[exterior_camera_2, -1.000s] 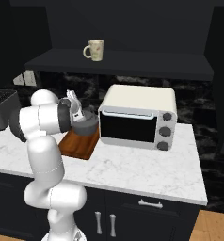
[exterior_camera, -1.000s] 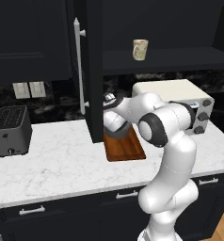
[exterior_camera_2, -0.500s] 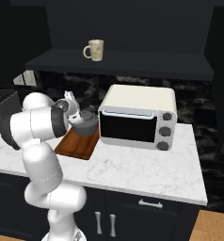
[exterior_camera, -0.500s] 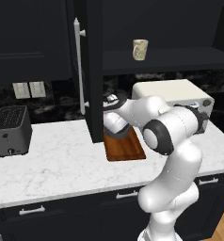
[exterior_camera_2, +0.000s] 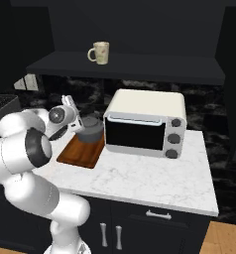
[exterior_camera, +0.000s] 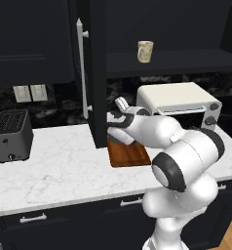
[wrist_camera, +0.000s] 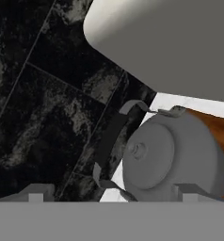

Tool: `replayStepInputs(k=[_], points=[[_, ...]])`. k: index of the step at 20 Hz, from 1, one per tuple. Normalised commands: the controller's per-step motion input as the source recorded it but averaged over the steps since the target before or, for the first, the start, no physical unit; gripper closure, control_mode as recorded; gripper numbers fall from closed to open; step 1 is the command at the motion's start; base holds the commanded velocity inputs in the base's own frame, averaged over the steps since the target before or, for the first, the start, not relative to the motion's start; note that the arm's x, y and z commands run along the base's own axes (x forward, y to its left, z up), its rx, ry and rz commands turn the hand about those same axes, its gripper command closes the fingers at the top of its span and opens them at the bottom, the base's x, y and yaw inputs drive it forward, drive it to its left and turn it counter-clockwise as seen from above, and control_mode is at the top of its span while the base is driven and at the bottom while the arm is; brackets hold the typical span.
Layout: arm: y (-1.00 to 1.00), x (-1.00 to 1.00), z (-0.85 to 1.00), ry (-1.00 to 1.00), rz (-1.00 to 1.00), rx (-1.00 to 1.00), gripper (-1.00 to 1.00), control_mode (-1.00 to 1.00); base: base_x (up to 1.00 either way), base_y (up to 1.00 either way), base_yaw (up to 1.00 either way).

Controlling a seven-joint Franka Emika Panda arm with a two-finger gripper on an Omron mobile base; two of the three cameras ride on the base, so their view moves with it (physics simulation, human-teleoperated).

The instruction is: Pick the kettle from the counter and place it on the tray. Then pick the mug from the cabinet and place it on the tray. Then close the cabinet doors.

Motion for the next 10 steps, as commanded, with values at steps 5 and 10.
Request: replayStepInputs(k=[5,10], points=[[-0.14,-0.48,0.70,0.01,0.09,0.00,-1.00,-1.00,0.00,0.00,0.00],[-0.15,-0.48,0.71,0.03,0.12,0.00,-1.00,-1.00,0.00,0.00,0.00]])
